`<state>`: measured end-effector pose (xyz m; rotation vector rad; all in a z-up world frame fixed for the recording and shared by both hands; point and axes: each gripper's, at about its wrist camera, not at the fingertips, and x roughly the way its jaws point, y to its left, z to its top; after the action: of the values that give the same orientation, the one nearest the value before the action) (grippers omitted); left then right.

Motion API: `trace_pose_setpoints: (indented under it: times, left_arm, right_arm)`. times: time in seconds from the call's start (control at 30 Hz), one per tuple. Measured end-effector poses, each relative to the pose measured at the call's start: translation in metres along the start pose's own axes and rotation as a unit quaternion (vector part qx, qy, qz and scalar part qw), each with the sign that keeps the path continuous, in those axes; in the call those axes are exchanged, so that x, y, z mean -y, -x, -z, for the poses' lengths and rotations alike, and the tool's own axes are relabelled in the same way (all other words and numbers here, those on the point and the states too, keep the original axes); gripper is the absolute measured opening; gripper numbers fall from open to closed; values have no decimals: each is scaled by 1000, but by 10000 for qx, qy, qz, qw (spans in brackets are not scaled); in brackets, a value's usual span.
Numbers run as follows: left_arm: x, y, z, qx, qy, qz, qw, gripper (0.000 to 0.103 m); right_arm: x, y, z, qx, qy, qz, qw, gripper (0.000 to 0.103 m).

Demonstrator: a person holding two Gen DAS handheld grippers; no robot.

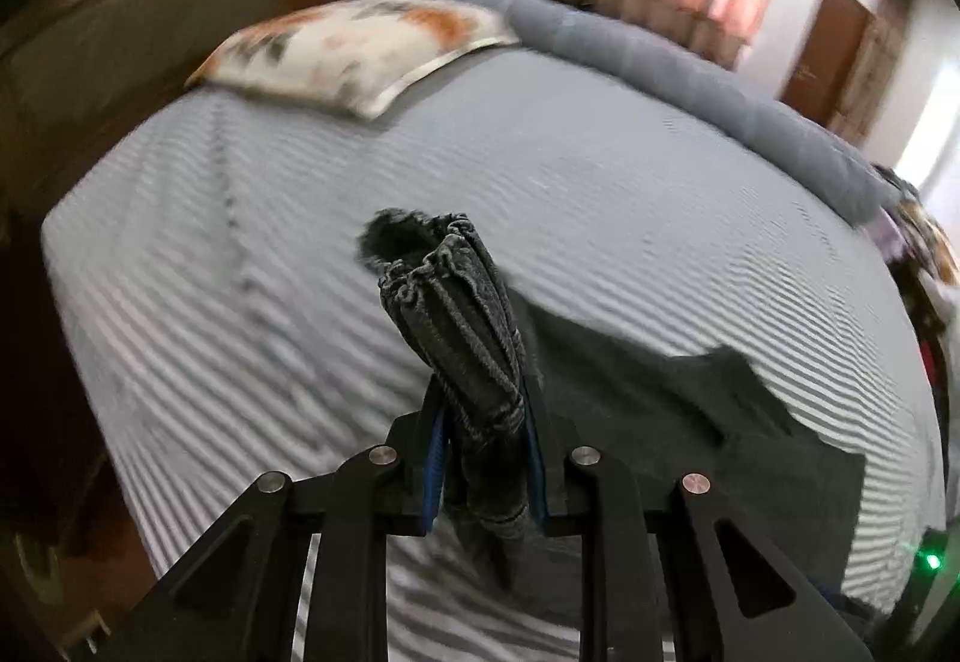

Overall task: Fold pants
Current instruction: 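Grasp the waistband with the left tool and lift it, then fold the waistband over onto the jeans with the left tool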

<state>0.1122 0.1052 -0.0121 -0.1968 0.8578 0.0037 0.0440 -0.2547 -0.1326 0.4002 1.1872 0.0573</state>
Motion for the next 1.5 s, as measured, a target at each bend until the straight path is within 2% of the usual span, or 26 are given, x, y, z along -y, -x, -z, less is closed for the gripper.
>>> trace_pose_setpoints:
  times: [0.13, 0.23, 0.43, 0.63, 0.8, 0.87, 0.93, 1.1, 1.3, 1.43, 1.5]
  left_arm:
    - [40, 8, -11, 83, -304, 424, 9986, 22]
    - [81, 16, -17, 147, -657, 798, 9945, 22]
    - [175, 19, -9, 118, -1386, 1430, 9799, 21]
    - [258, 5, 24, -284, -1772, 2075, 9616, 21]
    - [308, -14, 70, -687, -1921, 2334, 9507, 21]
    - [326, -17, 93, -725, -2187, 2334, 9447, 21]
    - [338, -22, 109, -739, -2422, 2286, 9400, 21]
    - [346, -33, 120, -933, -2359, 2315, 9392, 21]
    - [343, -40, 139, -934, -2671, 2321, 9306, 23]
    - [338, -39, 143, -1352, -2580, 2540, 9223, 30]
    - [335, -30, 140, -1401, -2620, 2704, 9158, 31]
  right_arm:
    - [8, 10, -5, 104, -171, -119, 9997, 59]
    - [19, 25, -10, 269, -292, -194, 9990, 59]
    - [58, 53, -16, 599, -629, -242, 9959, 59]
    - [111, 69, -6, 799, -1190, -279, 9893, 59]
    - [155, 74, 4, 897, -1743, -360, 9799, 59]
    - [166, 73, 5, 916, -1874, -382, 9773, 59]
    - [177, 71, 8, 931, -2003, -406, 9744, 59]
    - [187, 62, 7, 892, -2167, -466, 9710, 59]
    - [193, 55, 8, 832, -2186, -508, 9709, 59]
    - [188, 61, 2, 899, -2056, -562, 9729, 60]
    - [184, 64, -3, 957, -1946, -691, 9738, 60]
